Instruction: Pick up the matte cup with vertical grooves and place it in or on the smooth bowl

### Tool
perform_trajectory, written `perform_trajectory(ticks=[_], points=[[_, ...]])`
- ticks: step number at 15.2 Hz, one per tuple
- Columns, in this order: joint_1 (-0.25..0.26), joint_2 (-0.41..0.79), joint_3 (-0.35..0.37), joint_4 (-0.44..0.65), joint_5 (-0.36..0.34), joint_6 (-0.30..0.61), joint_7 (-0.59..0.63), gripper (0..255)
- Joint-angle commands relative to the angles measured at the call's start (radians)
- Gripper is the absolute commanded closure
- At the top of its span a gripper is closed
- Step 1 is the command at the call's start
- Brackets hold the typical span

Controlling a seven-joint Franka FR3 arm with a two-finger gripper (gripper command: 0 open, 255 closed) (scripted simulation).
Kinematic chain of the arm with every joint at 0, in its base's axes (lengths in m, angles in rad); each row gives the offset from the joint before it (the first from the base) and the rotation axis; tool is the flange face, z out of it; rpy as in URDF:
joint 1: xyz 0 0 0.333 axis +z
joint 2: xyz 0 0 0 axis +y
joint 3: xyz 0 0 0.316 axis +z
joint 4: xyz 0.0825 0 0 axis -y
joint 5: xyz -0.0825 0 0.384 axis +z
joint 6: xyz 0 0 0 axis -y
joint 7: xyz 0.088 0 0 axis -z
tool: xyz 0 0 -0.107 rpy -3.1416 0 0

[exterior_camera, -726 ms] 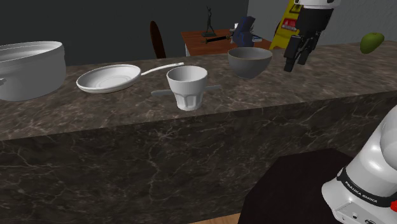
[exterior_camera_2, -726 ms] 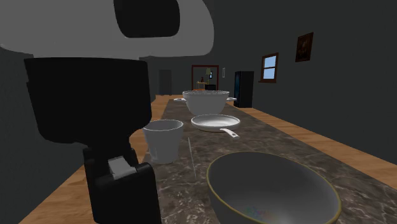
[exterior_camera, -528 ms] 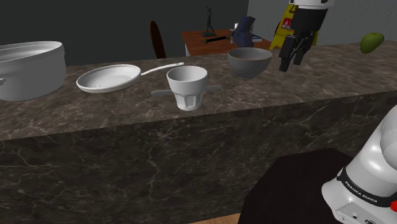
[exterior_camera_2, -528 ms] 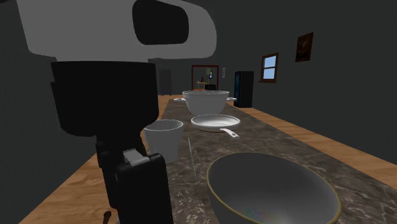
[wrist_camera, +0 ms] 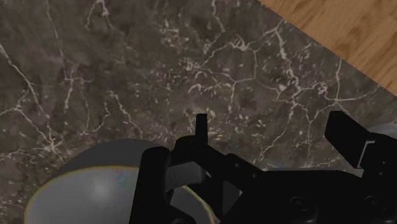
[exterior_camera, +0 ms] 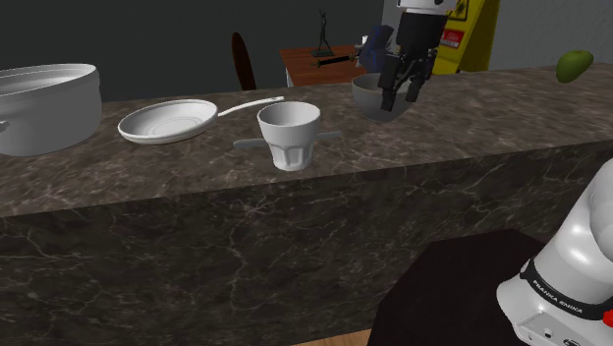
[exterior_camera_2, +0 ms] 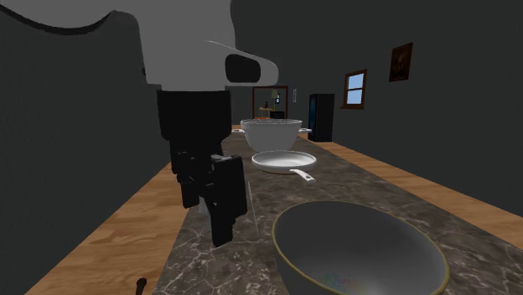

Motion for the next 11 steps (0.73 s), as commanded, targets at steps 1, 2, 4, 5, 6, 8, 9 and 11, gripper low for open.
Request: perform_trajectory(ticks=[1, 2, 4, 5, 6, 8, 9, 11], points=[[0.010, 0.062, 0.019, 0.052, 0.017, 0.018, 0.020, 0], [0.015, 0.092, 0.029, 0.078, 0.025, 0.027, 0.030, 0], [0.025, 0.152, 0.049, 0.131, 0.038, 0.043, 0.051, 0], [0.029, 0.182, 0.059, 0.160, 0.043, 0.049, 0.061, 0], [0.034, 0.212, 0.069, 0.189, 0.047, 0.055, 0.072, 0], [0.042, 0.274, 0.087, 0.251, 0.053, 0.065, 0.093, 0], [0.047, 0.305, 0.096, 0.283, 0.055, 0.069, 0.104, 0], [0.056, 0.369, 0.114, 0.352, 0.056, 0.074, 0.126, 0]])
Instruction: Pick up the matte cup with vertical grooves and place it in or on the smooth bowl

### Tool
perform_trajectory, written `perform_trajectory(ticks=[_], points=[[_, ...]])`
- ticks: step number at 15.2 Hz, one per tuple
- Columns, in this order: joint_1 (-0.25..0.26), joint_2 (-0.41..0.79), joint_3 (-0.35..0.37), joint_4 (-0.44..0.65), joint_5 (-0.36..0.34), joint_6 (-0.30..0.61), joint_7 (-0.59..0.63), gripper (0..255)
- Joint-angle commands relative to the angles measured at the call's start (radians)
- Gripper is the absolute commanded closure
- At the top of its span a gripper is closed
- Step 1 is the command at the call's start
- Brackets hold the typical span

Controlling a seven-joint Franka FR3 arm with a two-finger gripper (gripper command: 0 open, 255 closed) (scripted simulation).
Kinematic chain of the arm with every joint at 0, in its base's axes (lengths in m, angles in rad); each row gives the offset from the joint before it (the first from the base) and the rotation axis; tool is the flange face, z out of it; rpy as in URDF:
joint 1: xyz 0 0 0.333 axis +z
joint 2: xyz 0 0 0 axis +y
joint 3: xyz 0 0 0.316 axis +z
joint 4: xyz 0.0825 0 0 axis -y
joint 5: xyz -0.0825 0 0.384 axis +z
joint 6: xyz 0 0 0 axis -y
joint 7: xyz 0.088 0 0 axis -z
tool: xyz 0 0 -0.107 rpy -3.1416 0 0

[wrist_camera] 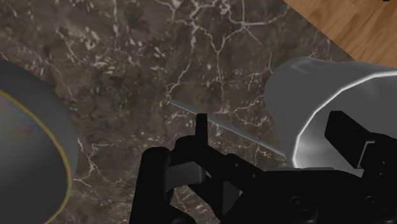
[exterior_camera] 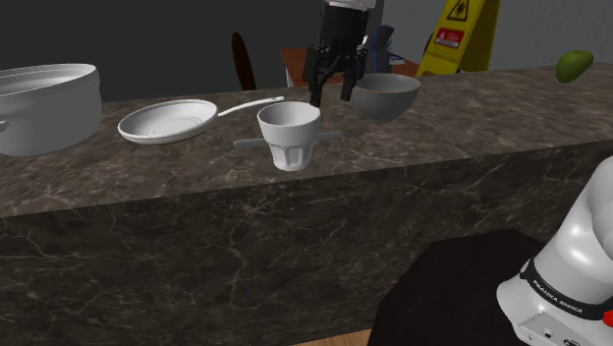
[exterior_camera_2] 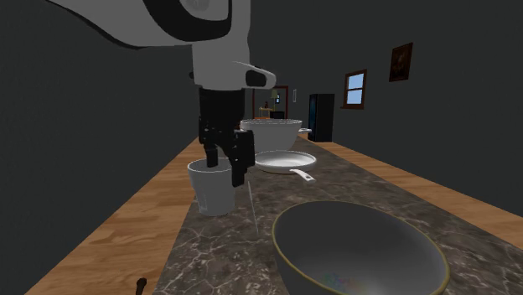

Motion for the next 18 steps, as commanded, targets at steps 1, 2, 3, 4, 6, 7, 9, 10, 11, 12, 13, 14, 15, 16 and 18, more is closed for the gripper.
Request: perform_trajectory(ticks=[1, 2, 3, 4, 6, 7, 9, 10, 11, 12, 13, 14, 15, 16, 18], points=[[0.009, 0.067, 0.018, 0.078, 0.000, 0.000, 0.024, 0], [0.014, 0.096, 0.026, 0.112, -0.001, 0.000, 0.035, 0], [0.015, 0.097, 0.027, 0.100, -0.001, 0.013, 0.034, 0], [0.016, 0.098, 0.028, 0.088, -0.001, 0.026, 0.034, 0], [0.017, 0.101, 0.031, 0.065, 0.000, 0.053, 0.034, 0], [0.018, 0.103, 0.032, 0.053, 0.000, 0.066, 0.034, 0], [0.020, 0.107, 0.035, 0.032, 0.000, 0.092, 0.034, 0], [0.020, 0.108, 0.035, 0.025, 0.000, 0.100, 0.034, 0], [0.020, 0.109, 0.035, 0.025, 0.000, 0.100, 0.034, 0], [0.020, 0.109, 0.035, 0.026, 0.000, 0.100, 0.034, 0], [0.020, 0.109, 0.035, 0.026, 0.000, 0.100, 0.034, 0], [0.020, 0.109, 0.035, 0.026, 0.000, 0.100, 0.034, 0], [0.020, 0.109, 0.035, 0.026, 0.000, 0.100, 0.034, 0], [0.020, 0.109, 0.035, 0.026, 0.000, 0.100, 0.034, 0], [0.020, 0.109, 0.035, 0.026, 0.000, 0.100, 0.034, 0]])
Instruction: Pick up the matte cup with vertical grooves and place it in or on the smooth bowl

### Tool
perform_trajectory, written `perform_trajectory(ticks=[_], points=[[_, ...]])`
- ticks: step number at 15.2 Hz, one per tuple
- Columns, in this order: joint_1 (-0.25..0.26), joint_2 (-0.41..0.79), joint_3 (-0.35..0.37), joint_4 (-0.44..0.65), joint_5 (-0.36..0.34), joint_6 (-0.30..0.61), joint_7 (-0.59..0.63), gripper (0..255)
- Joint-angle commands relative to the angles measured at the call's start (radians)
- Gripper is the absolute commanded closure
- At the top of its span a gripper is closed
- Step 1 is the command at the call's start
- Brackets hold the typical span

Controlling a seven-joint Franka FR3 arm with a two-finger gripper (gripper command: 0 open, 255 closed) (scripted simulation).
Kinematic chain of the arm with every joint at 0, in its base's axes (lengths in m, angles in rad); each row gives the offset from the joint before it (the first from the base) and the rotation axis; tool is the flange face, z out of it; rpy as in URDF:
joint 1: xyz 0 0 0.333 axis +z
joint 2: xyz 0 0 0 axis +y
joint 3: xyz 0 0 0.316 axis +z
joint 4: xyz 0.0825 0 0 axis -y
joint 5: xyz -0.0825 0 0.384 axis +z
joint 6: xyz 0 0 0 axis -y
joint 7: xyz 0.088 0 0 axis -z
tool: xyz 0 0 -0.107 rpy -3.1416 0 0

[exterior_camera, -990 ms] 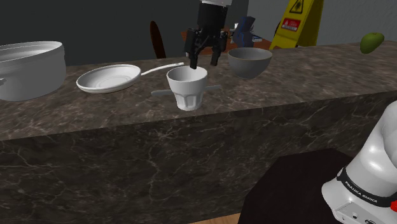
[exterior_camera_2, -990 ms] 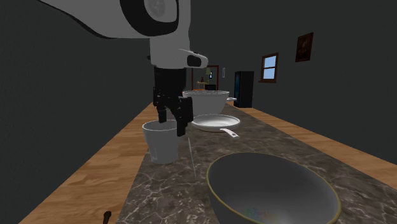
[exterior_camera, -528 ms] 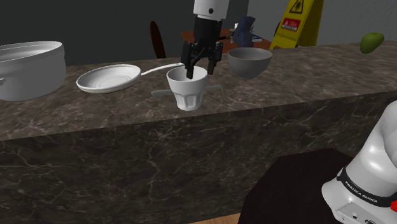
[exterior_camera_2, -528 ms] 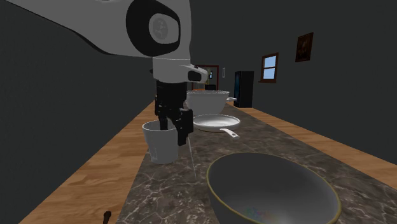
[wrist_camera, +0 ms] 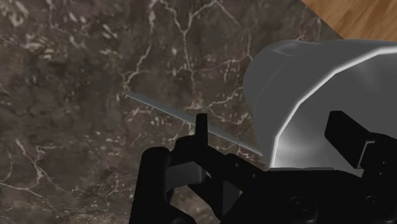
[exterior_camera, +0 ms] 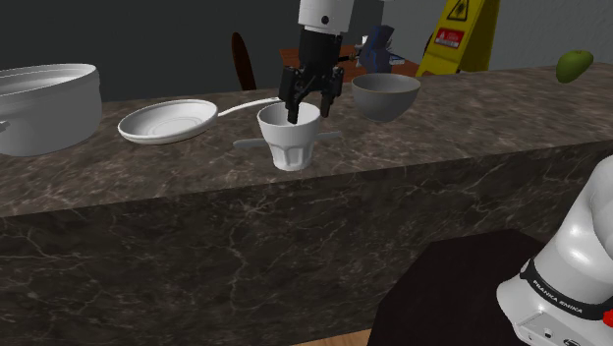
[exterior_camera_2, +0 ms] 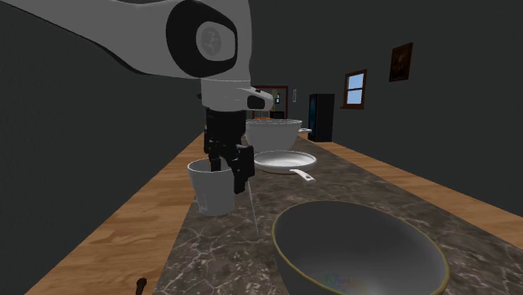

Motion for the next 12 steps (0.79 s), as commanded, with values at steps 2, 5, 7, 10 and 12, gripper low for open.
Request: perform_trajectory(ticks=[2, 5, 7, 10, 12], points=[[0.000, 0.000, 0.000, 0.000, 0.000, 0.000, 0.000, 255], [0.000, 0.000, 0.000, 0.000, 0.000, 0.000, 0.000, 255], [0.000, 0.000, 0.000, 0.000, 0.000, 0.000, 0.000, 255], [0.000, 0.000, 0.000, 0.000, 0.000, 0.000, 0.000, 255], [-0.001, 0.000, -0.001, 0.026, -0.001, -0.026, 0.003, 255]])
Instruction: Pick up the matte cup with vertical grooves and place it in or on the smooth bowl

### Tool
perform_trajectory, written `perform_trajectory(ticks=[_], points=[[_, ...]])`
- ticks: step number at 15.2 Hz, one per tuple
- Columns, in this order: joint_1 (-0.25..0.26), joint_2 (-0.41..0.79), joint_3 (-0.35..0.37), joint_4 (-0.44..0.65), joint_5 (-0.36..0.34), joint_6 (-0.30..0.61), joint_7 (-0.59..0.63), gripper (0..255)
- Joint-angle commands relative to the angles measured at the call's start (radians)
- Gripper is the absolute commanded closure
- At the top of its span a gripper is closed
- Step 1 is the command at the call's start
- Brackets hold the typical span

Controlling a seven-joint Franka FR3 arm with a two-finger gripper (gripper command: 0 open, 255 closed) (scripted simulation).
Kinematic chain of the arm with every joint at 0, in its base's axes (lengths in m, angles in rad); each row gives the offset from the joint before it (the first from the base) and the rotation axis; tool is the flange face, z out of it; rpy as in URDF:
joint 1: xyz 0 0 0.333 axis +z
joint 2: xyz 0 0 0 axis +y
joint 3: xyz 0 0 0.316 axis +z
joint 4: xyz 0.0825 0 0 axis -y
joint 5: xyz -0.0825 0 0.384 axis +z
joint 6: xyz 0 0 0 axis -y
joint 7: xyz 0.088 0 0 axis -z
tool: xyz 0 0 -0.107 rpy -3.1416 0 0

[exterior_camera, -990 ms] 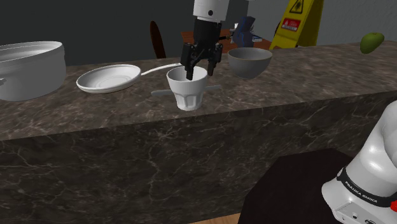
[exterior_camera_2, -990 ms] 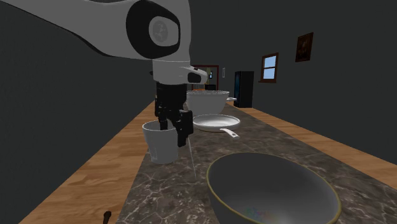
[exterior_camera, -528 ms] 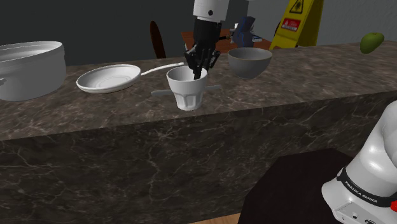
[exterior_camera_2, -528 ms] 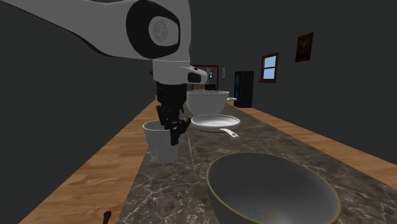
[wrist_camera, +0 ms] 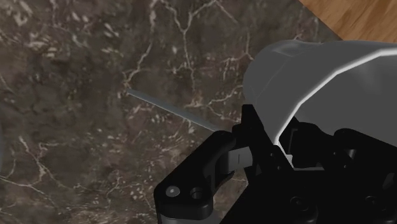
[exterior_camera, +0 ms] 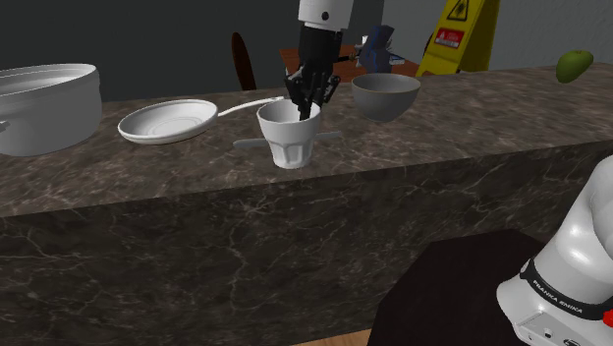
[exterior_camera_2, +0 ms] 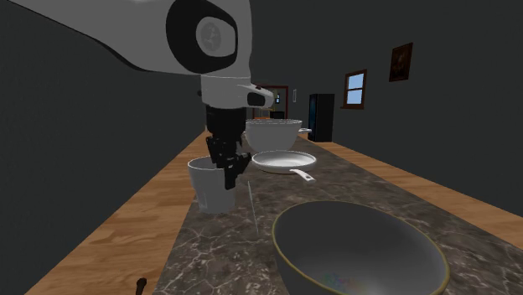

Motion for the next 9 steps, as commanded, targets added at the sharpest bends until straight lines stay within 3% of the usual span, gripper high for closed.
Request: perform_trajectory(ticks=[1, 9], points=[[0.000, 0.000, 0.000, 0.027, -0.002, -0.026, 0.004, 255], [-0.002, 0.011, -0.002, 0.145, -0.009, -0.133, 0.020, 255]])
